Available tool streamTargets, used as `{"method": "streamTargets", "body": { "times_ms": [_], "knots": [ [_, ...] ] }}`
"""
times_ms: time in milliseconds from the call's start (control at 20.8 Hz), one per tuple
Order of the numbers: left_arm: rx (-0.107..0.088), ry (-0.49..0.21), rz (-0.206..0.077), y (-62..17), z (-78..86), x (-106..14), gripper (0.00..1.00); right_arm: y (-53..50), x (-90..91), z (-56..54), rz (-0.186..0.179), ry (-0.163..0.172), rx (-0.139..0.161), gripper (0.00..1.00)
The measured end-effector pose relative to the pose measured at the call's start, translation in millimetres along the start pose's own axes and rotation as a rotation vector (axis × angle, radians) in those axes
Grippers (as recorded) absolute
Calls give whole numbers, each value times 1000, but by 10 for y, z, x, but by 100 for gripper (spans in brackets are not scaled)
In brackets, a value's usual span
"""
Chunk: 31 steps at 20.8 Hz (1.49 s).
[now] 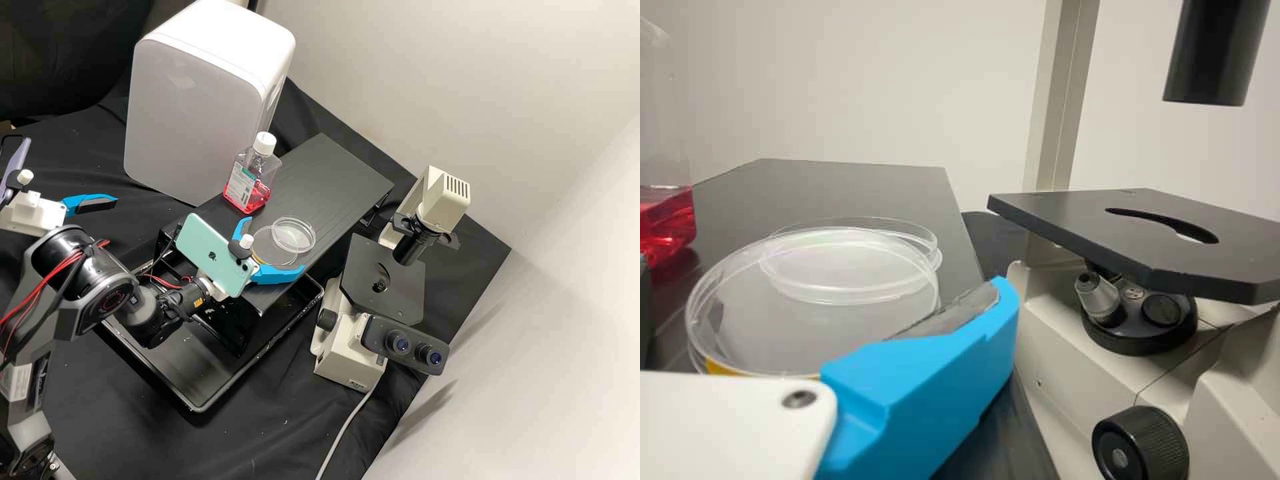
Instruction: Remove the lid from the petri dish
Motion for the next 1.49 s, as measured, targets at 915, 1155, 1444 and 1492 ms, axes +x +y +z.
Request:
{"method": "streamTargets", "body": {
  "times_ms": [915,1155,1444,1492],
  "knots": [
    [0,0,0,0,0,0,100,1,0,1,1,-1,1,0],
    [0,0,0,0,0,0,100,-4,-9,6,-1,-3,0,0],
    [1,-4,-1,-3,11,1,100,-2,-59,7,-4,-7,2,0],
    [1,-4,-1,-3,11,1,100,-3,-63,8,-5,-7,2,0]
  ]
}}
